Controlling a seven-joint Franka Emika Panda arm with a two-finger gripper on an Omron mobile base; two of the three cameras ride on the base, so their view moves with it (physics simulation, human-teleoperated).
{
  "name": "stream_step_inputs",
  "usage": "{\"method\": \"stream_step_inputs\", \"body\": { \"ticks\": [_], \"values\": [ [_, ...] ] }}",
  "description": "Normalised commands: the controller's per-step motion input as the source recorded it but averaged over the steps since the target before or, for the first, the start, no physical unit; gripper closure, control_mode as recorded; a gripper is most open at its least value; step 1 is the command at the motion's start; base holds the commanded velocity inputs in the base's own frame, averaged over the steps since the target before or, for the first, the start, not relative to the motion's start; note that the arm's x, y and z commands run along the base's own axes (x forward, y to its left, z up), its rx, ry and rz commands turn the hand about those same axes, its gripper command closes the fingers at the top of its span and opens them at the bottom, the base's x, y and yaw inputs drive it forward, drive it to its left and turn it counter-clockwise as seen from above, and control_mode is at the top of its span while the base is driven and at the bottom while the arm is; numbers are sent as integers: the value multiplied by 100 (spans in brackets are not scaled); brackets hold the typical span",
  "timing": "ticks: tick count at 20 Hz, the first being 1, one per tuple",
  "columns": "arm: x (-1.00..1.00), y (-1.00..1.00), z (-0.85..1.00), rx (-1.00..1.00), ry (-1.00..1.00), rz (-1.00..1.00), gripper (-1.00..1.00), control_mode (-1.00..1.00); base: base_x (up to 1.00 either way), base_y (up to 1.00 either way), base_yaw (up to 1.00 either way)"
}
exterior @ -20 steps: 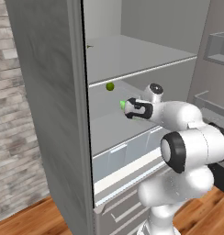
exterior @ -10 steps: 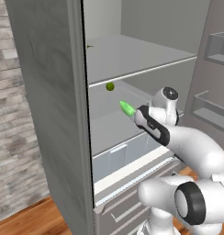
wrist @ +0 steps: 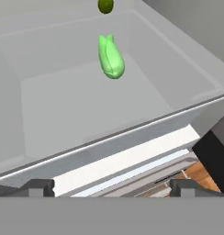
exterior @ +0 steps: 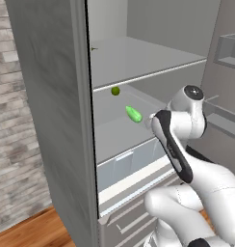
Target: Transport the fish and corn to the fridge. Place the fish on the rack containing meat and place the corn on the rack containing the vegetable, ensuring meats and vegetables are on different racks.
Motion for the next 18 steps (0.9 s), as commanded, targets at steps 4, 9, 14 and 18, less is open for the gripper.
{"method": "stream_step_inputs", "body": {
  "ticks": [4, 9, 14, 18],
  "values": [
    [-74, -3, 52, 0, 9, -7, -100, -100, 0, 0, 0],
    [-71, -1, 34, 0, -2, 0, -100, -100, 0, 0, 0],
    [-67, 0, 40, 0, -7, 0, -100, -100, 0, 0, 0],
    [-55, 4, 50, 0, -3, 0, -100, -100, 0, 0, 0]
  ]
}}
